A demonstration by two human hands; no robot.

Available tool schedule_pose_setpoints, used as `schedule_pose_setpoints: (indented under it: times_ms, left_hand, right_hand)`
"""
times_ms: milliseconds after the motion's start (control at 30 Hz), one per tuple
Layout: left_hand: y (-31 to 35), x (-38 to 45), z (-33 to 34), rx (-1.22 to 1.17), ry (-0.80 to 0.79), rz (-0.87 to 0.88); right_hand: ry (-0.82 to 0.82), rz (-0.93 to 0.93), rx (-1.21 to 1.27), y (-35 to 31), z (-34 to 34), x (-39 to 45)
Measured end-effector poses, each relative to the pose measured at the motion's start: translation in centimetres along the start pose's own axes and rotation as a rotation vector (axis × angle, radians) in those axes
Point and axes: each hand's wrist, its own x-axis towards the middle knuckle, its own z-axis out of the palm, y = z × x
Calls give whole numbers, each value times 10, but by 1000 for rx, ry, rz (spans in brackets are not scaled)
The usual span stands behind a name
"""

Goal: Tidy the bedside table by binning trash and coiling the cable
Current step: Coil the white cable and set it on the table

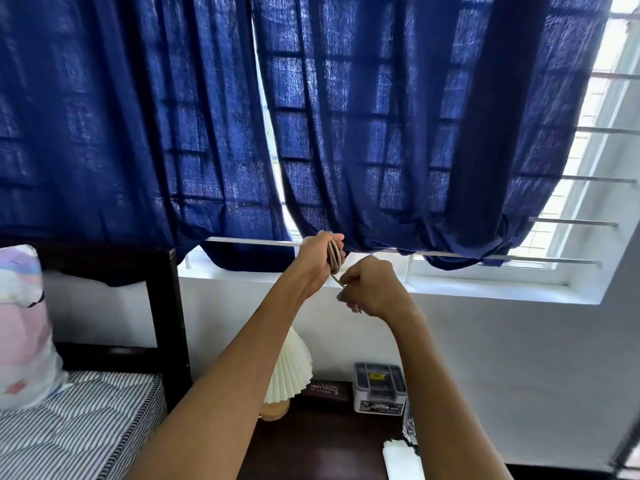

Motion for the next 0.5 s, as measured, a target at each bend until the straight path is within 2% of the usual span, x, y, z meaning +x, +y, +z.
schedule_pose_setpoints:
  times_ms: [133,233,333,433,500]
  left_hand:
    - [-4,3,2,151,1,15]
    - [-7,2,-5,350,-86,30]
    - [-5,-4,-12,368,-258,-36]
    - [-4,-12,-12,323,-436,-170]
    - [-3,-15,-9,317,-502,-176]
  right_hand:
    - [41,-61,-133,-14,-9,-7]
    - [130,-170,-162,-18,-21,-9]
    - [170,-213,-30,-16,-39,-5]
    - [135,-226,200,-6,-53,0]
    - [117,-224,319,2,-57,4]
